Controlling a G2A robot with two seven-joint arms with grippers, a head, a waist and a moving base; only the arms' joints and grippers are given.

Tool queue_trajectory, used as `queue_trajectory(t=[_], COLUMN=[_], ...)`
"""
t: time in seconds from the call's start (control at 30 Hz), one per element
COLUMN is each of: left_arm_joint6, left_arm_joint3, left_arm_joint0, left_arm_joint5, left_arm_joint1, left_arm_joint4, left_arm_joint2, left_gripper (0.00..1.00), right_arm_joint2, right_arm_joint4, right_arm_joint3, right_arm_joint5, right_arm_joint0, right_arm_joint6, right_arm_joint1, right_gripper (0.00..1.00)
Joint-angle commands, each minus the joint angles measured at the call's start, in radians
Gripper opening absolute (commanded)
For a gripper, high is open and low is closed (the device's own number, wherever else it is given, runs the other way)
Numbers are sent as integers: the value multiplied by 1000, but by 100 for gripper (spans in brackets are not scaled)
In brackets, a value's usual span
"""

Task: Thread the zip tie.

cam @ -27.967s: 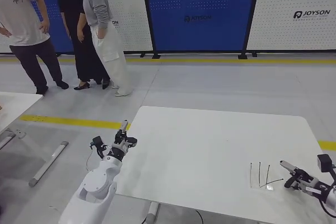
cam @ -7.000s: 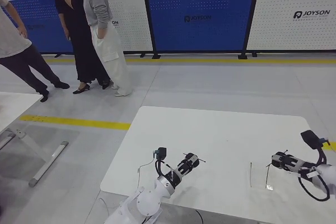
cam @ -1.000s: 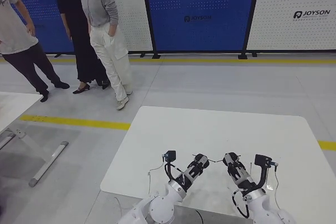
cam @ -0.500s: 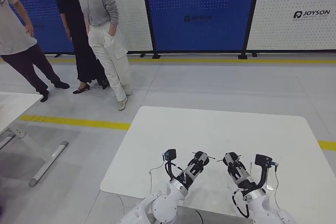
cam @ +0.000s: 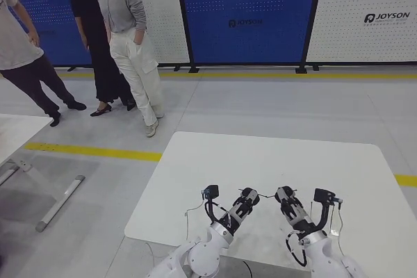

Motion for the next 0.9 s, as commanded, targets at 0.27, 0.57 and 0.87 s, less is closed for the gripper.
queue_trajectory(t=[0.27,0.57,0.87], left_arm_joint6=[0,0,0], left_arm_joint3=[0,0,0], left_arm_joint0=[0,0,0], left_arm_joint5=[0,0,0], left_arm_joint1=[0,0,0], left_arm_joint4=[0,0,0], left_arm_joint2=[0,0,0], left_gripper=[0,0,0], right_arm_joint2=[0,21,34], right_arm_joint4=[-10,-5,1], right_arm_joint3=[9,5,8], right_arm_joint5=[11,-15,-23], right_arm_joint0=[4,-9,-13], right_arm_joint6=[1,18,23], right_arm_joint1=[-12,-16,-22], right_gripper=[0,0,0])
